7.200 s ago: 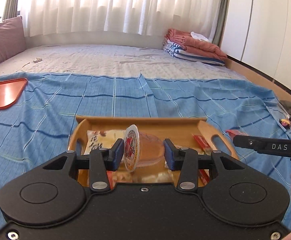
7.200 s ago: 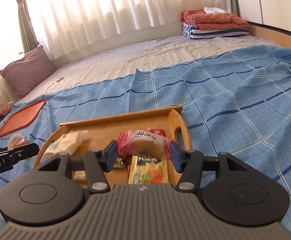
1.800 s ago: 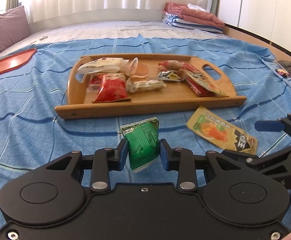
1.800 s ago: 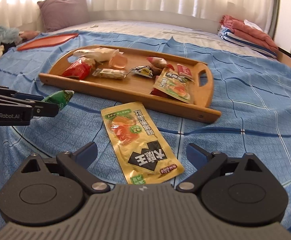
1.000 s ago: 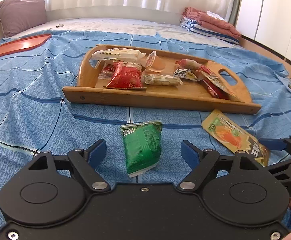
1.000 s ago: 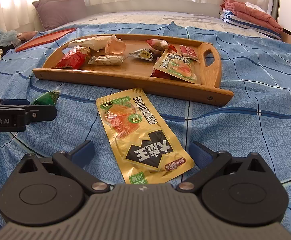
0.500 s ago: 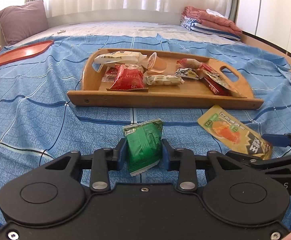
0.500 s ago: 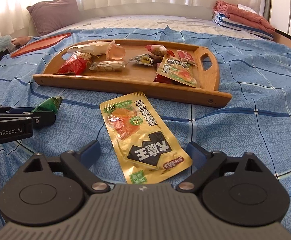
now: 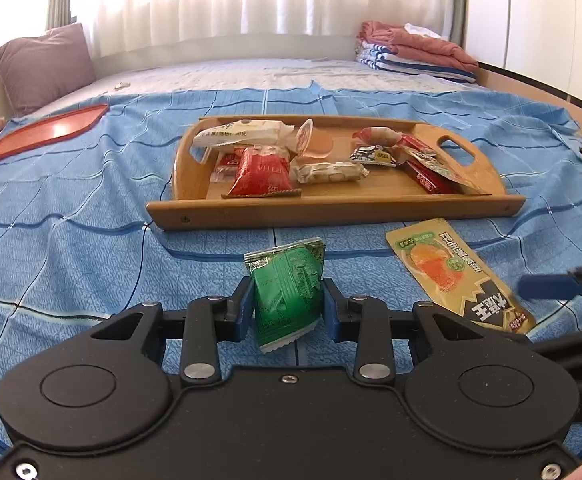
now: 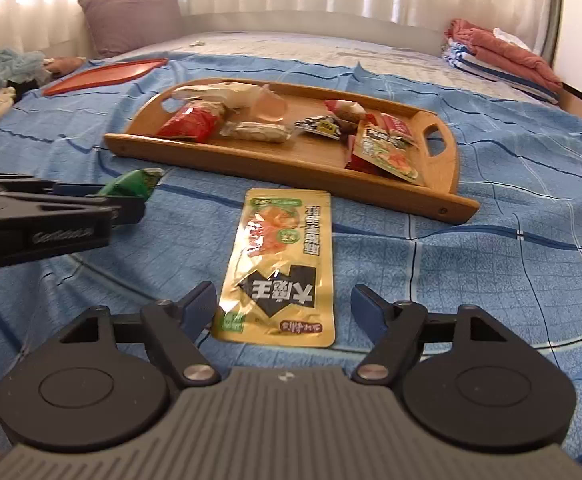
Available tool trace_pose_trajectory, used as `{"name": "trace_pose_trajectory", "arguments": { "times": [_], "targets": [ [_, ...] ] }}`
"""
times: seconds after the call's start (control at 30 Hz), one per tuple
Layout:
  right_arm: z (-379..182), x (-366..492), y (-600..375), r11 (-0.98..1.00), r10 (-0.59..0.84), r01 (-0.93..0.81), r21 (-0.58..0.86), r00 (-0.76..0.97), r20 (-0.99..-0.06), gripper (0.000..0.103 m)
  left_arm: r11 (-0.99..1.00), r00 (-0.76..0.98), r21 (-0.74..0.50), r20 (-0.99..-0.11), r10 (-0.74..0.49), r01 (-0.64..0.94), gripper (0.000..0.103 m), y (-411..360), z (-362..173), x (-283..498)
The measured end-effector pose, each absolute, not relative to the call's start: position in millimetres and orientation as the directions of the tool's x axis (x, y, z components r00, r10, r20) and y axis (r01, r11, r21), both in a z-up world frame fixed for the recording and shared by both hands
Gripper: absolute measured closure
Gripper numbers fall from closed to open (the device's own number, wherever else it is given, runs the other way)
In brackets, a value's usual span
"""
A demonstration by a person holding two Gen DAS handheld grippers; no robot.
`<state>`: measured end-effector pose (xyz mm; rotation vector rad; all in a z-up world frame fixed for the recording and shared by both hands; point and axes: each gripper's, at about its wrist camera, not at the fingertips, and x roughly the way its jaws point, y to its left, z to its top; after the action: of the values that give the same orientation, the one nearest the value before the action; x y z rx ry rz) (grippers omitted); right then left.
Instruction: Organize snacks
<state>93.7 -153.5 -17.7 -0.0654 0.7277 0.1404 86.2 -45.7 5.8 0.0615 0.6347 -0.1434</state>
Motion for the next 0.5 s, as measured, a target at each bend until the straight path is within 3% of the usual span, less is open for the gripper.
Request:
{"name": "trace_pose_trajectory", "arguments": {
  "times": [0.33,0.43,0.5],
  "targets": [
    [-30,131,-149,0.995,0.076,-0.101,0.001,0.744,-0.663,0.01,0.99,0.785,0.004,-0.61,-0.109,0.141,0.07,-43,6,92],
    [-28,132,-151,0.994,0.095,-0.1,0.031,0.74,-0.666,0.019,0.99,0.781,-0.004,-0.614,-0.111,0.138,0.07,-42,6,93],
    [-25,128,-149,0.992,0.11,-0.124,0.025,0.751,-0.651,0.037,0.99,0.786,0.0,-0.608,-0.113,0.142,0.07,-43,8,93]
  ]
}}
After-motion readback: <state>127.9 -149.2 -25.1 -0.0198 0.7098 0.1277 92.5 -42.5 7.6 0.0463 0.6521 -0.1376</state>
